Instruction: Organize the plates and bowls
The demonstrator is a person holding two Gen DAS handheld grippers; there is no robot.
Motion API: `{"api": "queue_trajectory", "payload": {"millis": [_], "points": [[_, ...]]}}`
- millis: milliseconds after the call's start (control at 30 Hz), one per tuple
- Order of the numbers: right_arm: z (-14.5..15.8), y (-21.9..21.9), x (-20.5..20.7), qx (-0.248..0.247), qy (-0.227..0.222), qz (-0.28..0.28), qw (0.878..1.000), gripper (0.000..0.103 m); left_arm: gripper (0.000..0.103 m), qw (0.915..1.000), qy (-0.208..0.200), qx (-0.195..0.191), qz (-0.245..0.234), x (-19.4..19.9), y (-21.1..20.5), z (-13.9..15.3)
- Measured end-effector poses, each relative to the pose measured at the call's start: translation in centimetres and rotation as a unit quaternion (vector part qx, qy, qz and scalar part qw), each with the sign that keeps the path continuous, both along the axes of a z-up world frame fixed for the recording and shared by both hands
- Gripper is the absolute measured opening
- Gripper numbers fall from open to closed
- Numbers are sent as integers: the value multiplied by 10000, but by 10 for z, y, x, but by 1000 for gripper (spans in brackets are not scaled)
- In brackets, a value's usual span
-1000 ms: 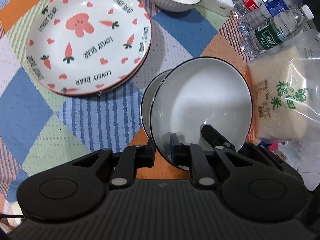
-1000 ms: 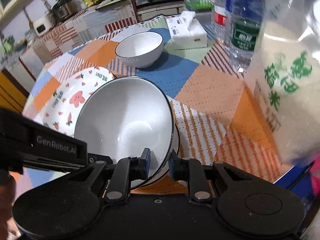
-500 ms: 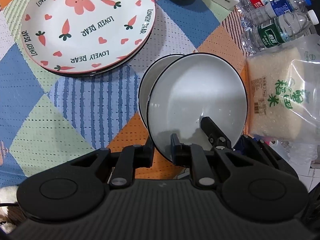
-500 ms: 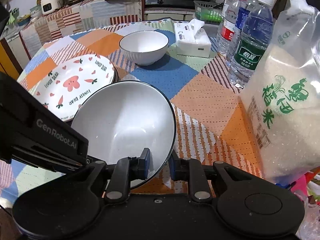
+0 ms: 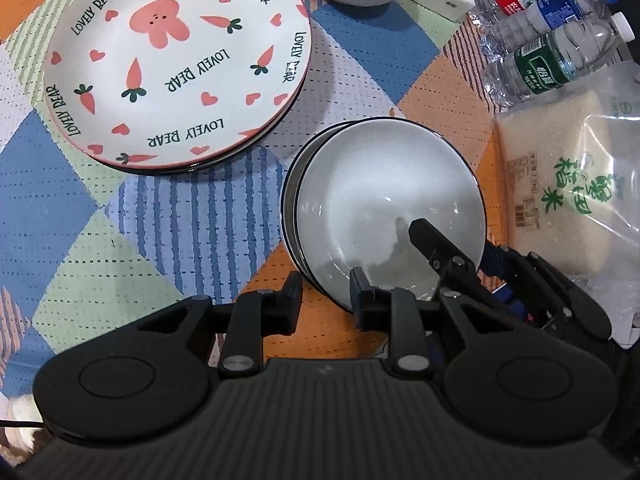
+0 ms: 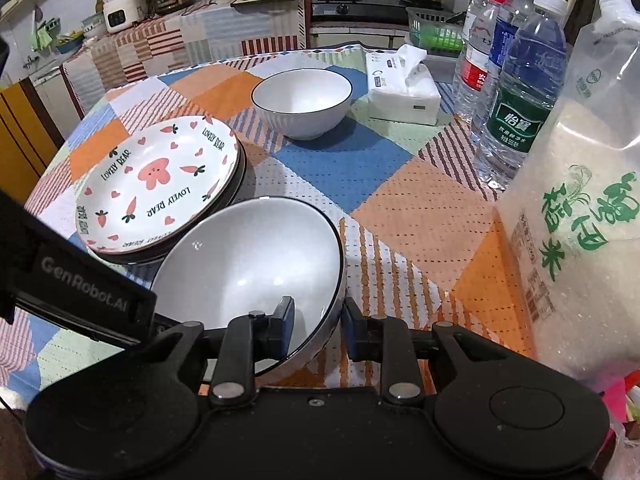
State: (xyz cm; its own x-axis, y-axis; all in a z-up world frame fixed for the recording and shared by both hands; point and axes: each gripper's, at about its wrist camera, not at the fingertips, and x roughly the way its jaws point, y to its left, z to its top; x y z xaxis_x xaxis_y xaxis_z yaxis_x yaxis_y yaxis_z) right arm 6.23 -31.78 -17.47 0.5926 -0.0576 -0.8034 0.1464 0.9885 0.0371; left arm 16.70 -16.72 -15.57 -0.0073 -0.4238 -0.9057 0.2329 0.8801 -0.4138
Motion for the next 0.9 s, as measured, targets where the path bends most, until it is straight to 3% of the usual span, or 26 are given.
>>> {"api": "queue_trajectory", "payload": {"millis": [367,533,900], "points": [[-5,5,11,-560,64,741,9957,30,24,9990,-403,196,-73,1,1,4],[2,-9,3,-94,-51,774,9969,30,24,9976,-613,237,-216,-2,3,17],[61,-36,-13,573,-556,1264,9888,32,24,9865,-1429,454,-656,-13,4,65]]}}
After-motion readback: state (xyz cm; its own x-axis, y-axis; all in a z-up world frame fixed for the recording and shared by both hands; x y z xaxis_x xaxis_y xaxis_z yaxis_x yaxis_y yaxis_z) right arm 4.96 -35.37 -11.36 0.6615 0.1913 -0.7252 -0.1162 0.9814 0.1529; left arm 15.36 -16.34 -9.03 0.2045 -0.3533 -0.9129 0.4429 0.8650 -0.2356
